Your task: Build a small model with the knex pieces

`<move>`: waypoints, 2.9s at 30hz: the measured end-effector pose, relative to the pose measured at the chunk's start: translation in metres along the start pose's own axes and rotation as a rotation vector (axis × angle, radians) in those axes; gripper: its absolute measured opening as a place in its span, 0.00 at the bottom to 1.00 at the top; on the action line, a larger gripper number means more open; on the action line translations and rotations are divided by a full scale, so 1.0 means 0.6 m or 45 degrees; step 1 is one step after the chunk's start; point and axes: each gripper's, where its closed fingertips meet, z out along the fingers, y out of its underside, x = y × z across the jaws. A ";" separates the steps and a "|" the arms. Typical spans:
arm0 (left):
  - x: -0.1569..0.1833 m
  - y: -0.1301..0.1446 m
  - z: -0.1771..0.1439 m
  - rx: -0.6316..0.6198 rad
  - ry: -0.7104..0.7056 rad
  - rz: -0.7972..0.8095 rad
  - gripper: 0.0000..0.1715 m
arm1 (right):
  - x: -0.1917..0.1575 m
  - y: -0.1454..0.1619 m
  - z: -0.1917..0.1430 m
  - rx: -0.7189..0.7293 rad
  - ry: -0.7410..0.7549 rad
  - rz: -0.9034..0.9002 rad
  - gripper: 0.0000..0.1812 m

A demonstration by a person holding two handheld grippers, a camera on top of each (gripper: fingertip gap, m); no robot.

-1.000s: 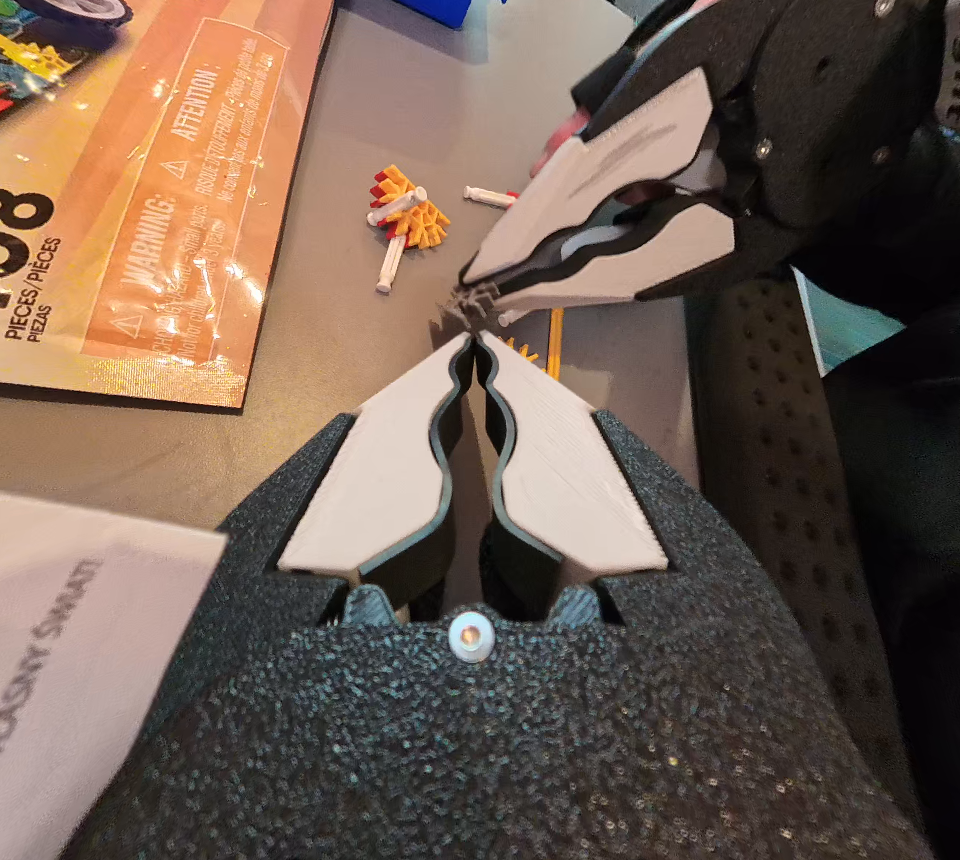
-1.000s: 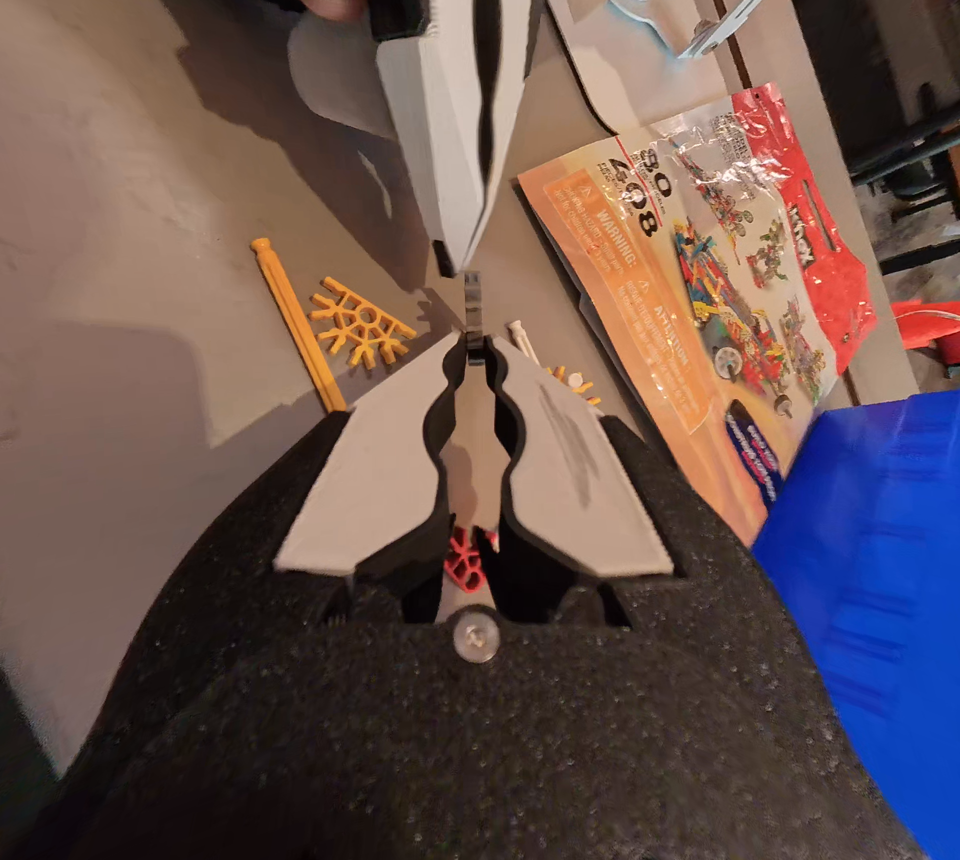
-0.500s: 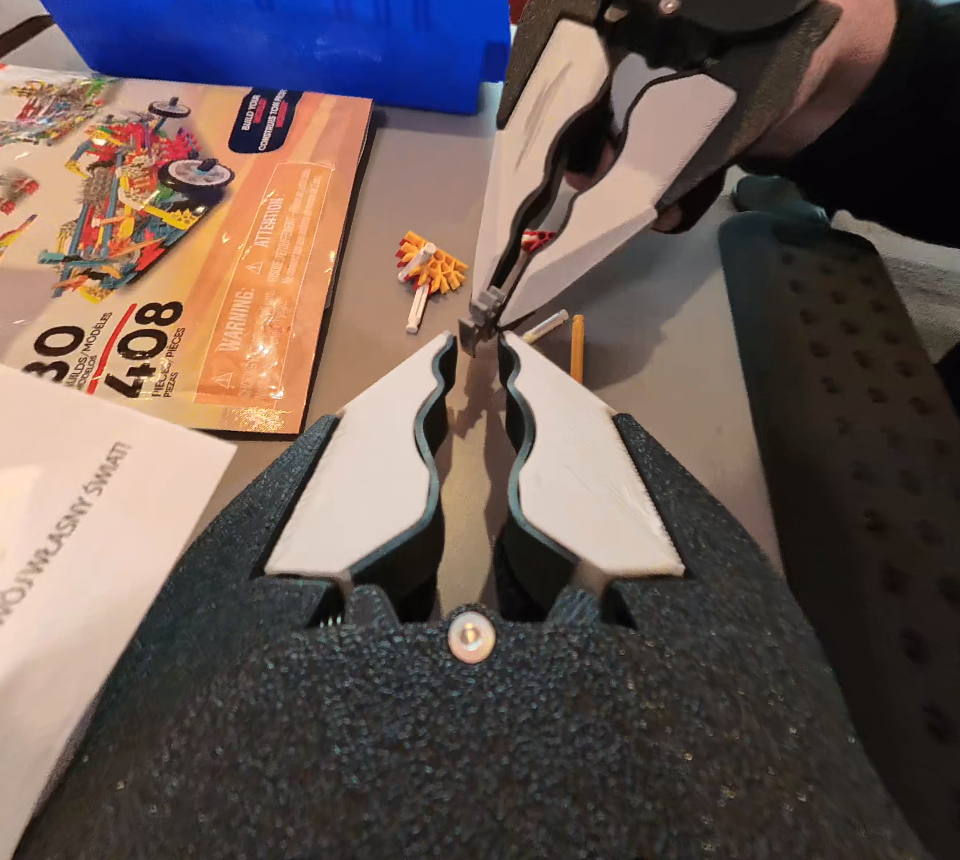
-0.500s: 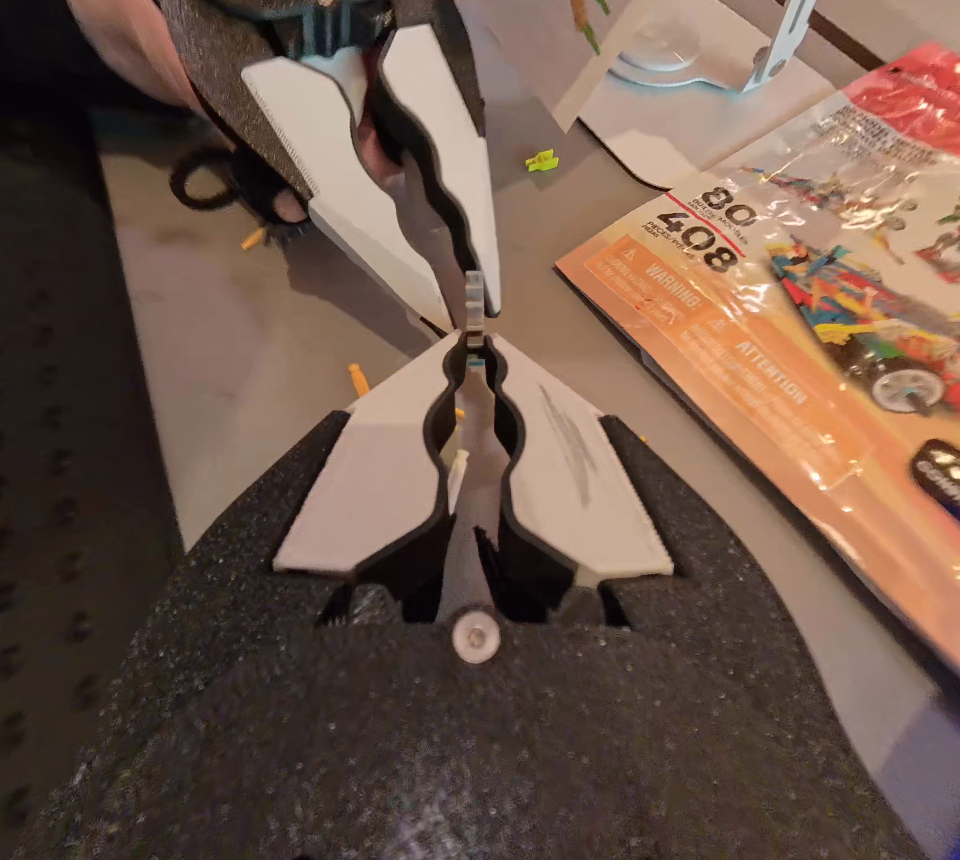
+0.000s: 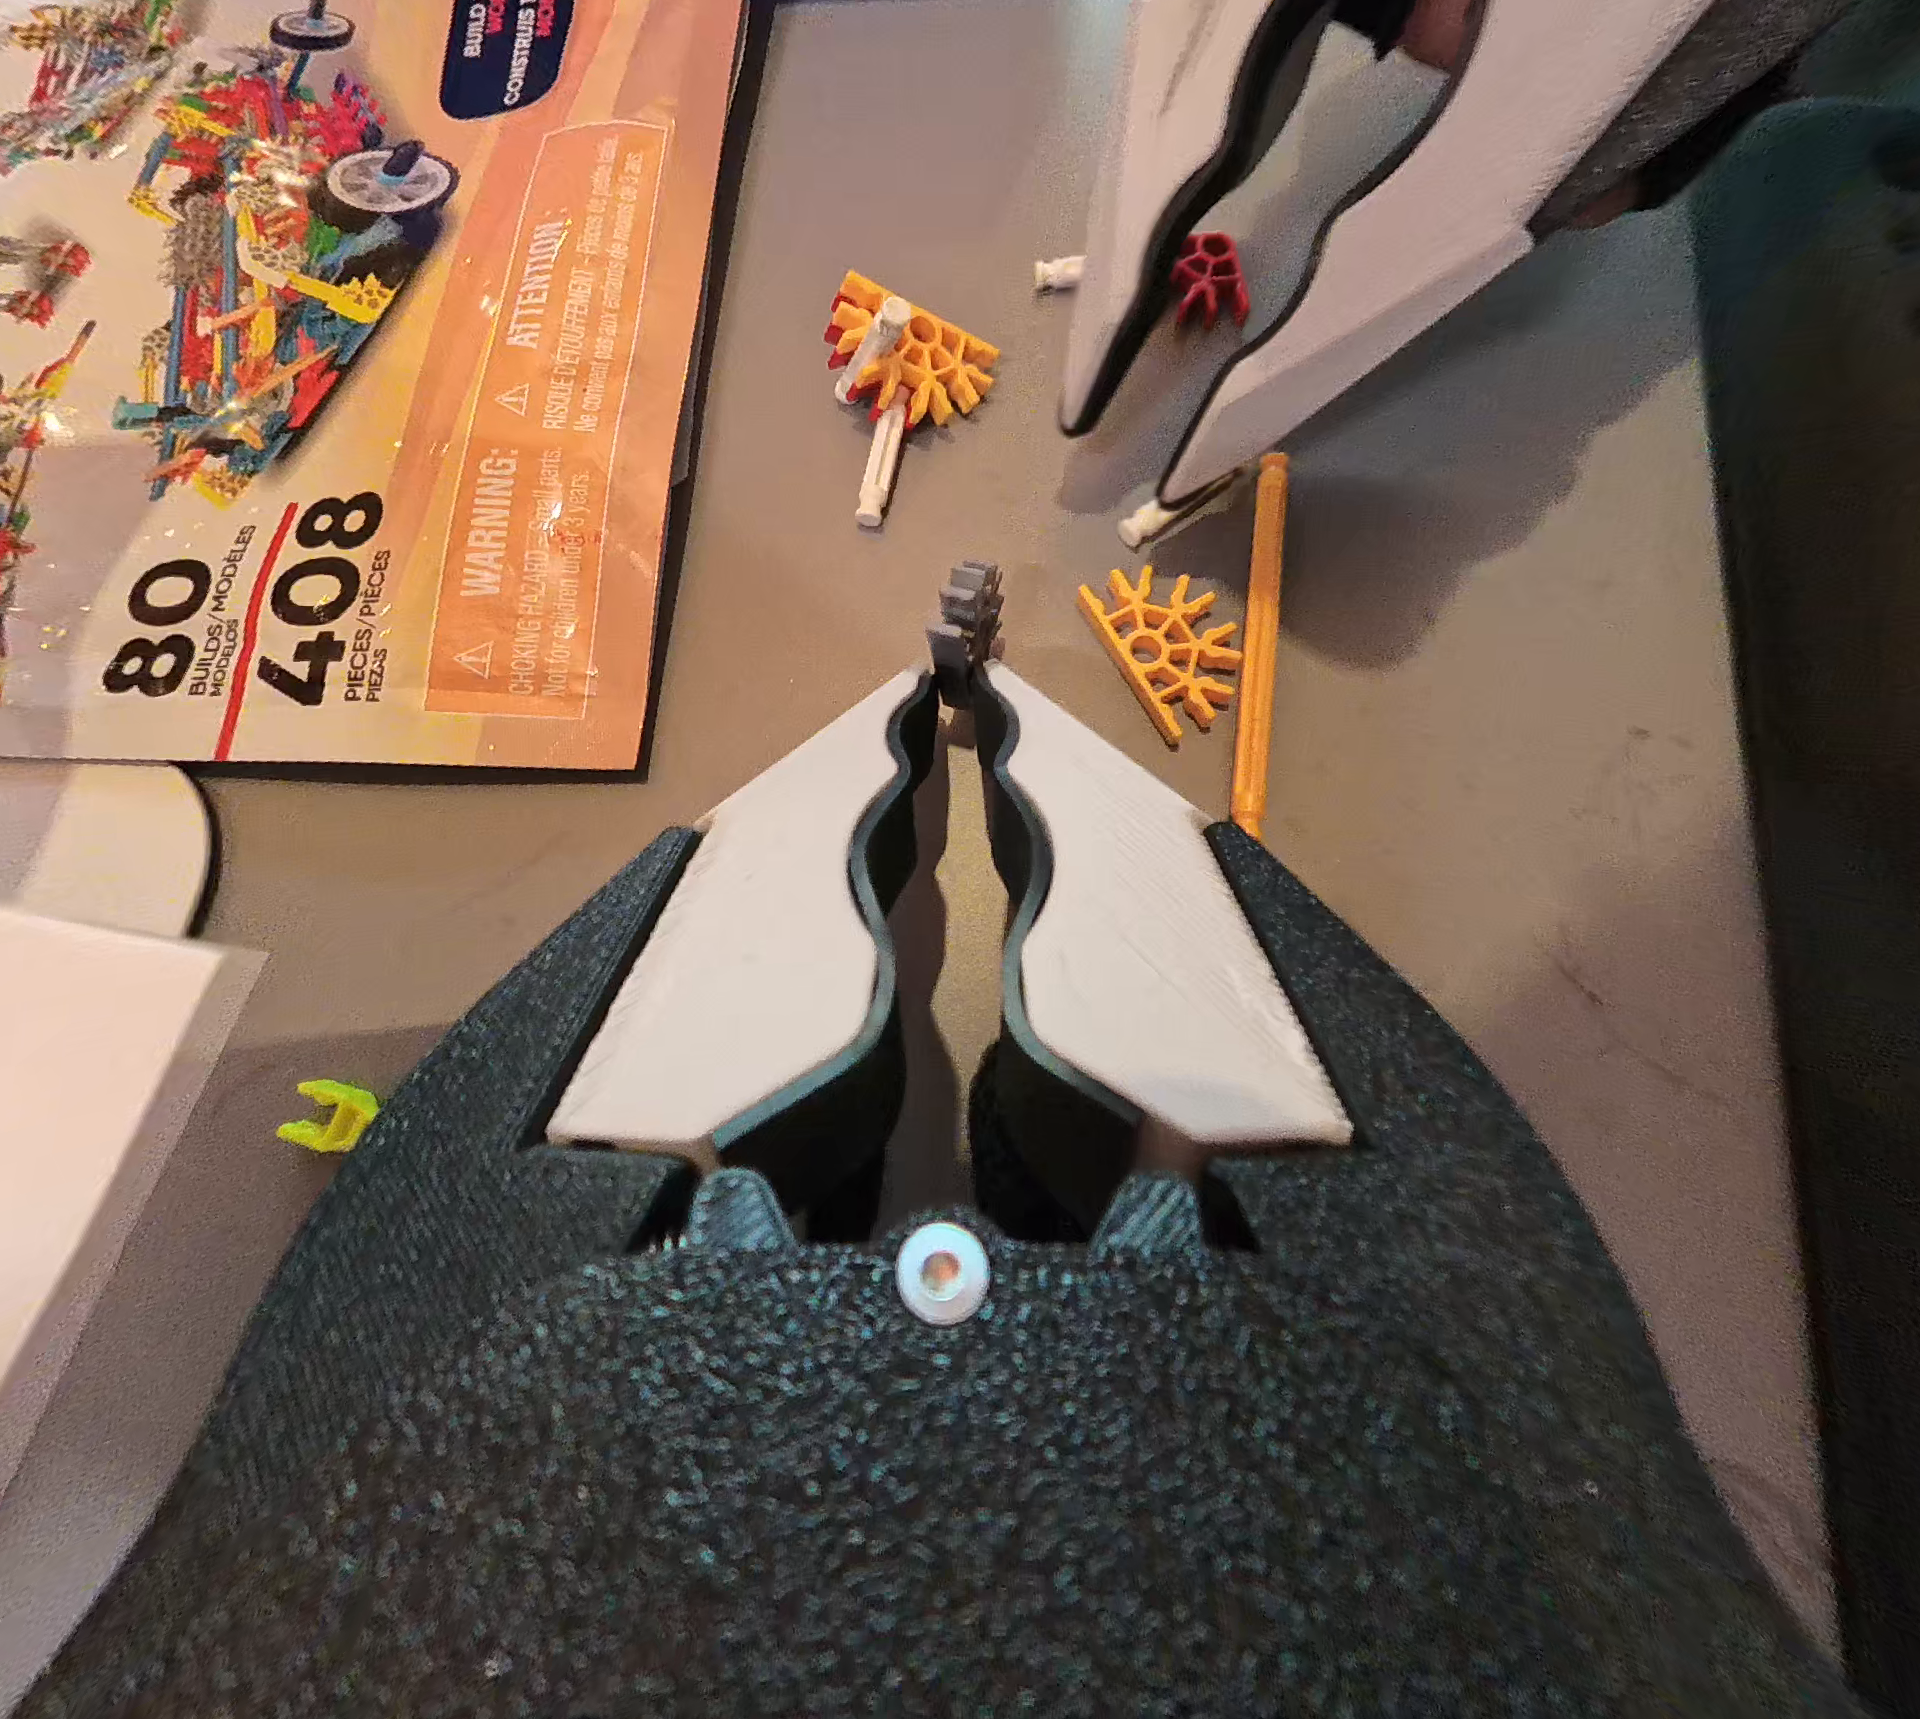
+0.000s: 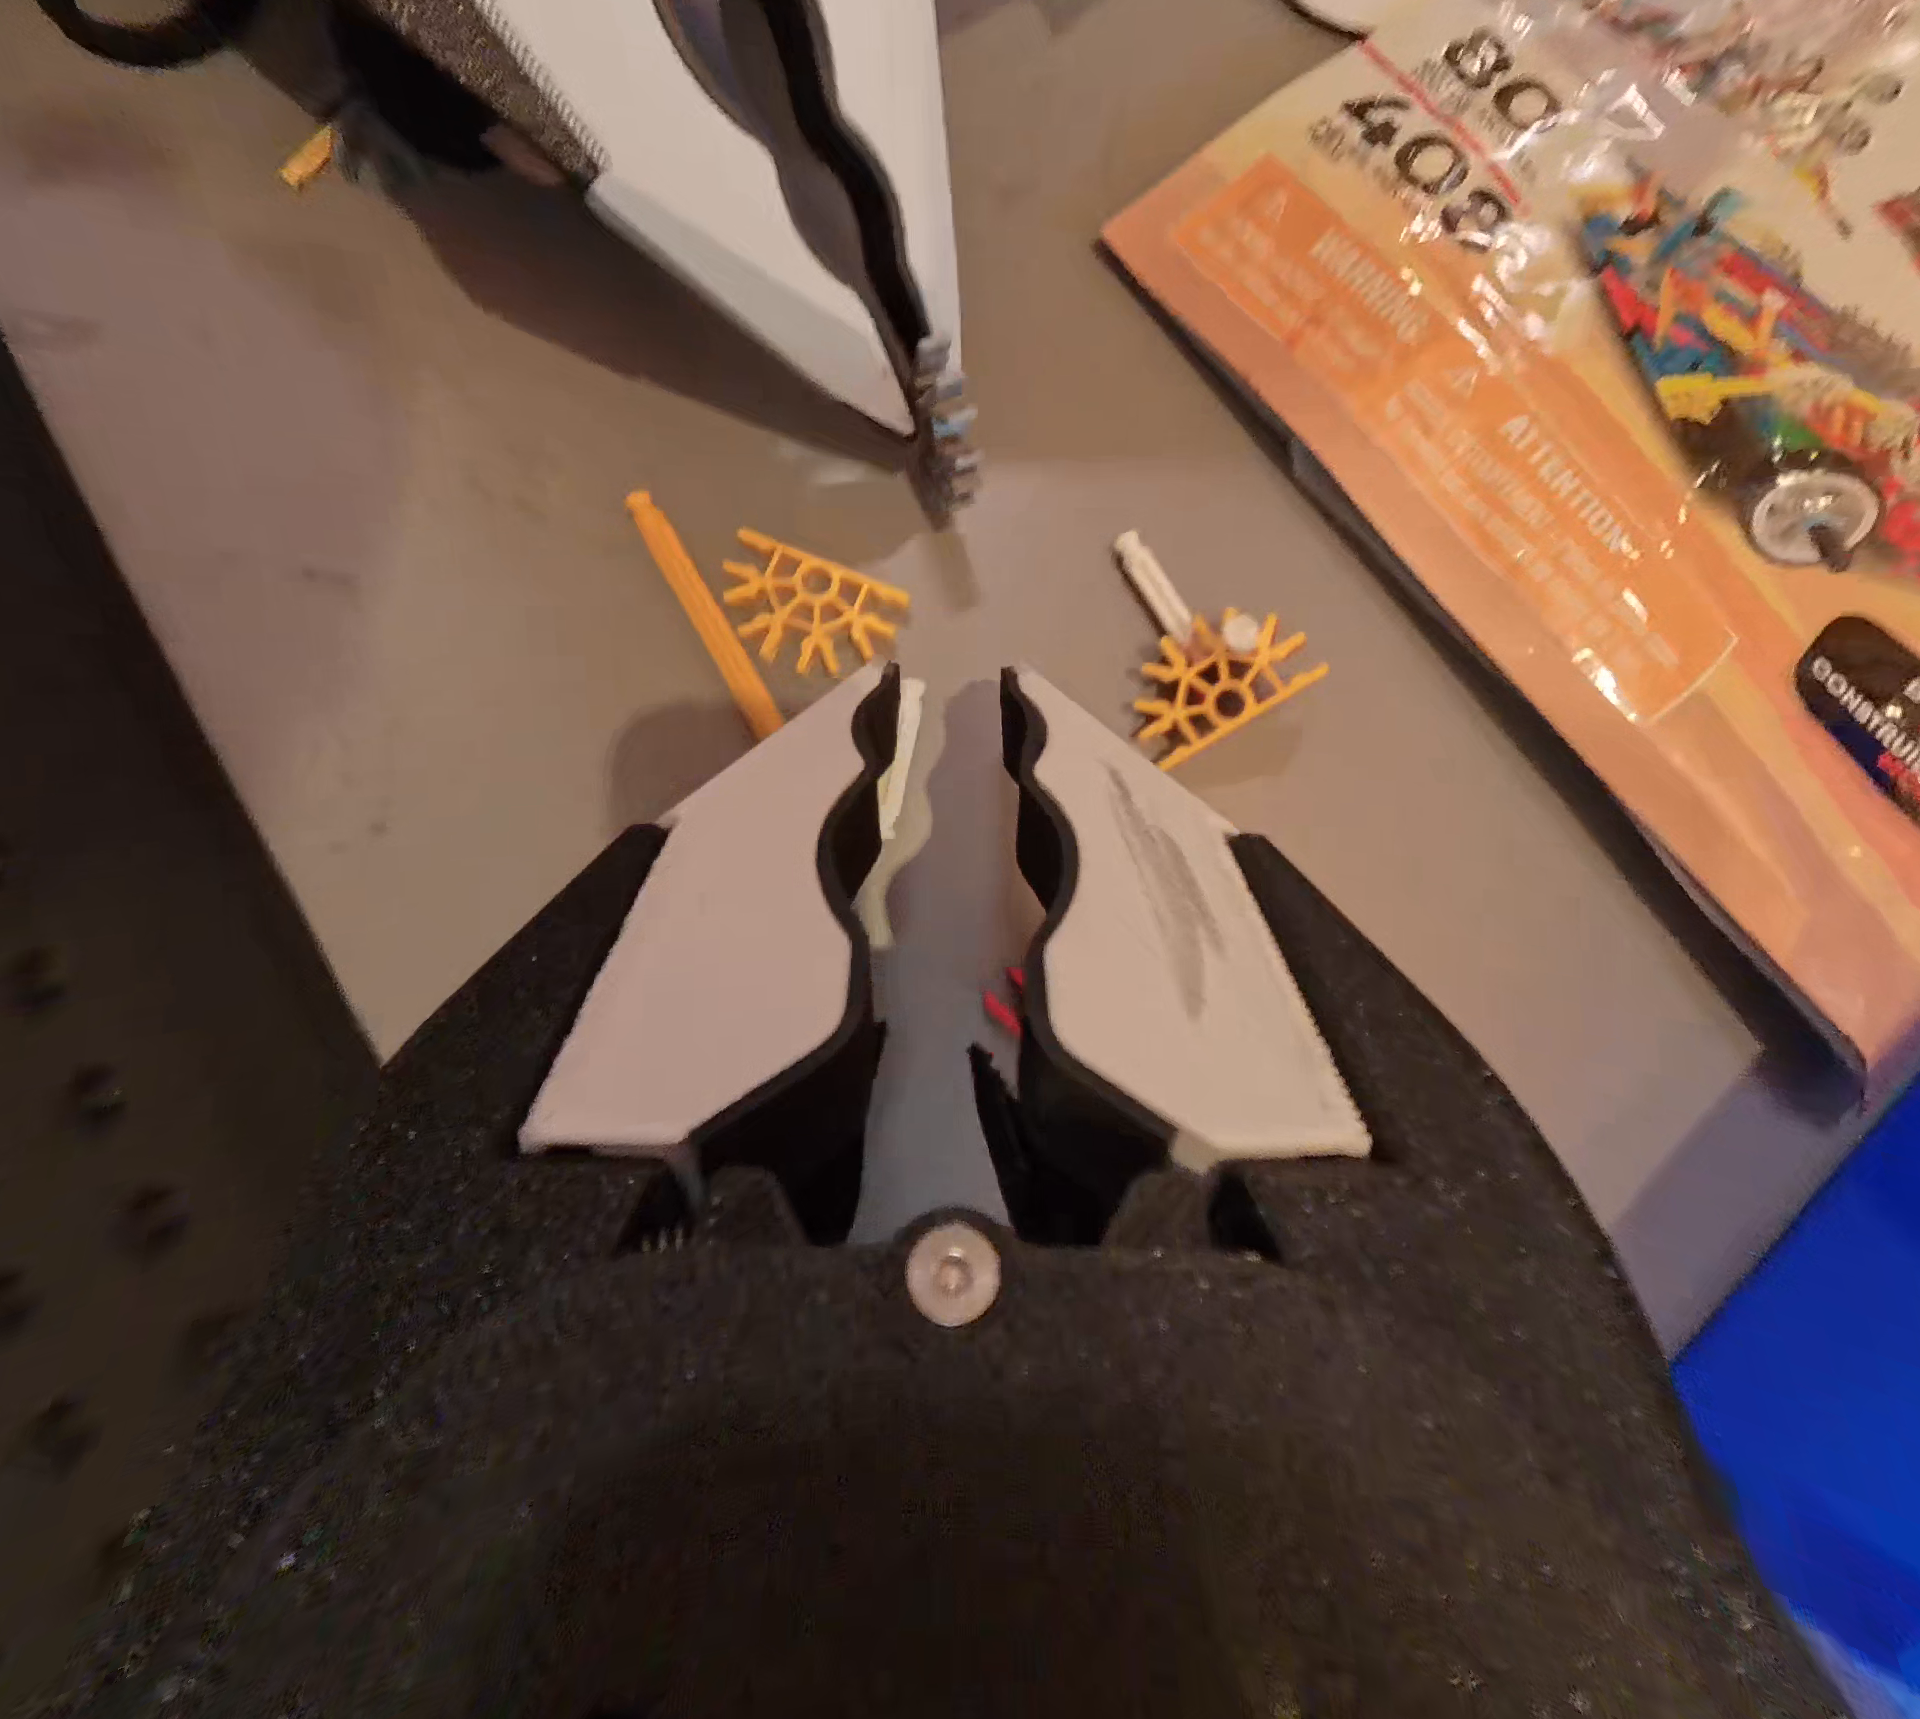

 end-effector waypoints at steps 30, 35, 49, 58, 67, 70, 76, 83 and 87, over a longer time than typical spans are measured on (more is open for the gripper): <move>0.018 0.007 0.019 -0.108 -0.139 0.107 0.02 | -0.014 -0.033 0.031 0.119 0.093 0.177 0.02; 0.016 0.005 0.019 -0.099 -0.148 0.133 0.04 | -0.013 -0.032 0.027 0.115 0.079 0.153 0.02; 0.016 0.000 0.020 -0.084 -0.182 0.225 0.03 | -0.014 -0.032 0.015 0.128 0.038 0.116 0.02; 0.023 -0.005 0.010 -0.042 -0.108 0.198 0.06 | -0.019 -0.039 0.014 0.119 0.009 0.071 0.02; 0.022 -0.023 -0.007 0.088 0.051 -0.054 0.06 | -0.019 -0.046 0.015 0.095 -0.002 0.029 0.02; 0.024 -0.021 -0.006 0.088 0.095 -0.097 0.06 | -0.018 -0.045 0.017 0.083 -0.006 0.032 0.02; 0.025 -0.021 -0.005 0.084 0.135 -0.137 0.06 | -0.019 -0.044 0.020 0.060 -0.011 0.017 0.02; 0.032 -0.017 -0.002 0.058 0.141 -0.032 0.07 | -0.017 -0.043 0.019 0.055 -0.010 0.017 0.02; 0.031 -0.021 0.002 0.062 0.122 0.008 0.07 | -0.017 -0.040 0.018 0.046 -0.011 0.011 0.02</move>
